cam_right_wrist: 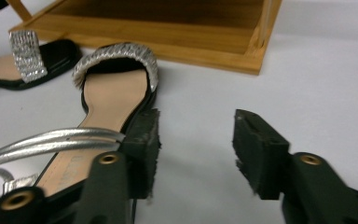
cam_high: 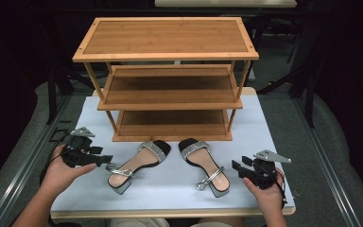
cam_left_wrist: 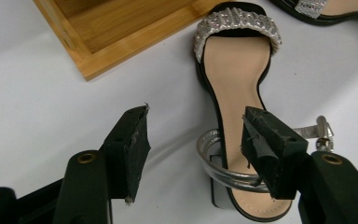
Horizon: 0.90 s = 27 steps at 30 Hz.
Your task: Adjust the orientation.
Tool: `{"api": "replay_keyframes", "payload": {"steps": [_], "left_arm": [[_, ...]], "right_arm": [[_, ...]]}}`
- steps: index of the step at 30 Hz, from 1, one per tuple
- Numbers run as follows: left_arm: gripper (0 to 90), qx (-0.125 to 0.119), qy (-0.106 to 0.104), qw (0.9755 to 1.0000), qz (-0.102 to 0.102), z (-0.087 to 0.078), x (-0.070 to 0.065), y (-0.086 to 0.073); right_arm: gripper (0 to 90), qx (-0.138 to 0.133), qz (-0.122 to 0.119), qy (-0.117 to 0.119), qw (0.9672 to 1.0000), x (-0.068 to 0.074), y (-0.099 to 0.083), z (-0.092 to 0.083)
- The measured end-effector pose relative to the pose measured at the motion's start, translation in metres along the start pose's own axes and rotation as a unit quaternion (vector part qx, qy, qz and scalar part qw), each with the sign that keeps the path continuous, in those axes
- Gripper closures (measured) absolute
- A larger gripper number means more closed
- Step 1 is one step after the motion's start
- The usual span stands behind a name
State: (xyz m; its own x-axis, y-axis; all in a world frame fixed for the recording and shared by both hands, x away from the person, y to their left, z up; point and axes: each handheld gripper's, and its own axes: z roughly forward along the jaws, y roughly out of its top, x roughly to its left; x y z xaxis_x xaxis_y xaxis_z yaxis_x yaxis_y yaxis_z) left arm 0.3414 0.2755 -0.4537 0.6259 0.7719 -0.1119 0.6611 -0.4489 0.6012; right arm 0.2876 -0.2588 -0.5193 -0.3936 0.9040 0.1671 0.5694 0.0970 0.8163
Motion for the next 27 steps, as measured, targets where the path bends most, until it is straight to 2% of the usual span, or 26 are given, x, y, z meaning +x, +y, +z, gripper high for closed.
{"api": "replay_keyframes", "payload": {"steps": [2, 3, 4, 6, 9, 10, 11, 12, 13, 17, 18, 23, 24, 27], "left_arm": [[40.2, 0.006, -0.002, 1.0, 0.003, 0.0, -0.004, 0.005], [39.3, 0.006, -0.002, 1.0, 0.003, 0.0, -0.004, 0.005], [38.7, 0.011, -0.001, 0.9999, 0.005, 0.001, -0.008, 0.008], [37.6, 0.015, -0.004, 0.9999, 0.007, 0.002, -0.009, 0.01], [35.8, 0.035, -0.012, 0.9993, 0.006, 0.007, -0.015, 0.017], [33.6, 0.056, -0.016, 0.9983, 0.007, 0.01, -0.018, 0.023], [33.0, 0.056, -0.016, 0.9983, 0.007, 0.01, -0.018, 0.023], [32.3, 0.077, -0.019, 0.9968, 0.01, 0.015, -0.022, 0.029], [31.6, 0.077, -0.019, 0.9968, 0.01, 0.015, -0.022, 0.029], [30.0, 0.113, -0.023, 0.9933, 0.012, 0.026, -0.029, 0.039], [29.8, 0.124, -0.024, 0.992, 0.011, 0.032, -0.031, 0.043], [27.5, 0.142, -0.022, 0.9897, 0.006, 0.042, -0.032, 0.048], [27.5, 0.144, -0.024, 0.9893, -0.004, 0.046, -0.034, 0.048], [26.2, 0.167, -0.022, 0.9856, -0.011, 0.055, -0.034, 0.05]], "right_arm": [[42.4, 0.013, 0.0, 0.003, 0.9999, 0.002, 0.0, 0.003], [42.4, 0.013, 0.0, 0.003, 0.9999, 0.002, 0.0, 0.003], [41.1, 0.017, -0.003, -0.012, 0.9998, 0.004, -0.001, 0.005], [39.3, 0.017, -0.001, -0.012, 0.9998, 0.004, -0.002, 0.005], [37.8, 0.023, -0.002, -0.009, 0.9997, 0.004, -0.002, 0.005], [36.2, 0.023, -0.002, -0.014, 0.9996, 0.004, -0.002, 0.005], [36.2, 0.023, -0.002, -0.014, 0.9996, 0.004, -0.002, 0.005], [35.7, 0.02, 0.0, -0.013, 0.9997, 0.004, -0.003, 0.005], [35.7, 0.02, 0.0, -0.013, 0.9997, 0.004, -0.003, 0.005], [35.7, 0.013, 0.003, -0.017, 0.9998, 0.004, -0.004, 0.007], [35.7, 0.02, 0.004, -0.014, 0.9997, 0.003, -0.005, 0.006], [35.7, 0.023, 0.005, -0.015, 0.9996, 0.003, -0.005, 0.007], [35.7, 0.022, 0.006, -0.017, 0.9996, 0.003, -0.006, 0.007], [35.7, 0.02, 0.007, -0.022, 0.9995, 0.003, -0.007, 0.009]]}}
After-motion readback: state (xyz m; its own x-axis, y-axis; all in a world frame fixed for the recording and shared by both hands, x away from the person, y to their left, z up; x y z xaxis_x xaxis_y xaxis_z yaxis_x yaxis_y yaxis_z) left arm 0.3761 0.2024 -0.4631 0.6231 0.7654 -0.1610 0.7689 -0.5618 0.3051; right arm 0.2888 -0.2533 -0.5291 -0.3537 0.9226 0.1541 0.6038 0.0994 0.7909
